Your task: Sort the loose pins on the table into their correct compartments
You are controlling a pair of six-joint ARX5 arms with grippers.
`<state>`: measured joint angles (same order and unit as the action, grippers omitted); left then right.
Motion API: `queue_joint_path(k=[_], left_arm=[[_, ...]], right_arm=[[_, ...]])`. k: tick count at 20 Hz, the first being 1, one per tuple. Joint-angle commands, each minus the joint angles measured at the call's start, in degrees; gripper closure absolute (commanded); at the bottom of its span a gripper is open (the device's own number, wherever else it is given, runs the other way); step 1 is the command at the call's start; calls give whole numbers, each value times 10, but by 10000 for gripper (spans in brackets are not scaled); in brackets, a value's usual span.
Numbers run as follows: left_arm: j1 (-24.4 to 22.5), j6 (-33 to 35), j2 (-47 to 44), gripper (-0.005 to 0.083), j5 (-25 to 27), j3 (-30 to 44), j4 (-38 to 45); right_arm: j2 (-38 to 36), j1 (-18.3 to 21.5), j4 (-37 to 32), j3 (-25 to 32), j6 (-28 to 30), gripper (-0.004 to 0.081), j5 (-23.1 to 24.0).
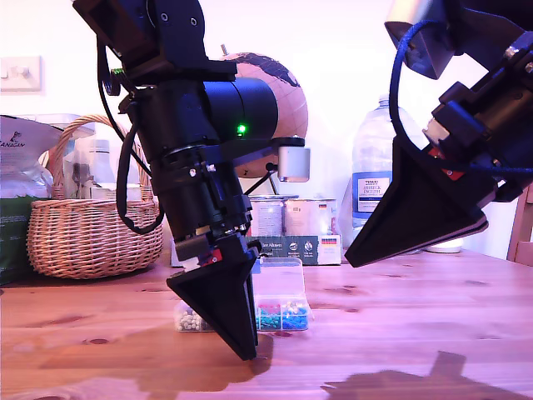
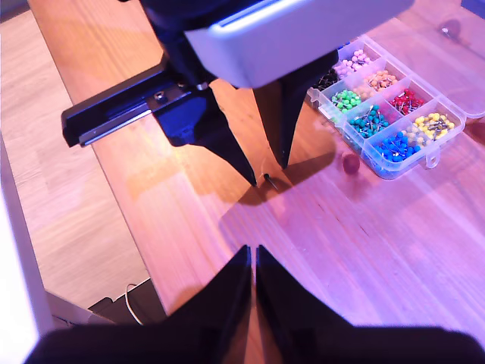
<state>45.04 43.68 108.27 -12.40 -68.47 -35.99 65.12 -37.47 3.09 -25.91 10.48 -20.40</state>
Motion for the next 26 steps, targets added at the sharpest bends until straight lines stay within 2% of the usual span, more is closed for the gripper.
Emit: queue_joint_path(k=[1, 14, 21, 26], left_arm=[[4, -2, 21, 571, -2, 6, 3], [3, -33, 31, 595, -8, 5, -17], [4, -44, 66, 596, -11, -31, -52], [3, -44, 66, 643, -5, -33, -56]], right_arm=[[0, 1, -3, -9, 0, 783, -1], [0, 1, -3, -9, 0, 783, -1], [0, 1, -3, -9, 0, 783, -1], [0, 1, -3, -9, 0, 783, -1]])
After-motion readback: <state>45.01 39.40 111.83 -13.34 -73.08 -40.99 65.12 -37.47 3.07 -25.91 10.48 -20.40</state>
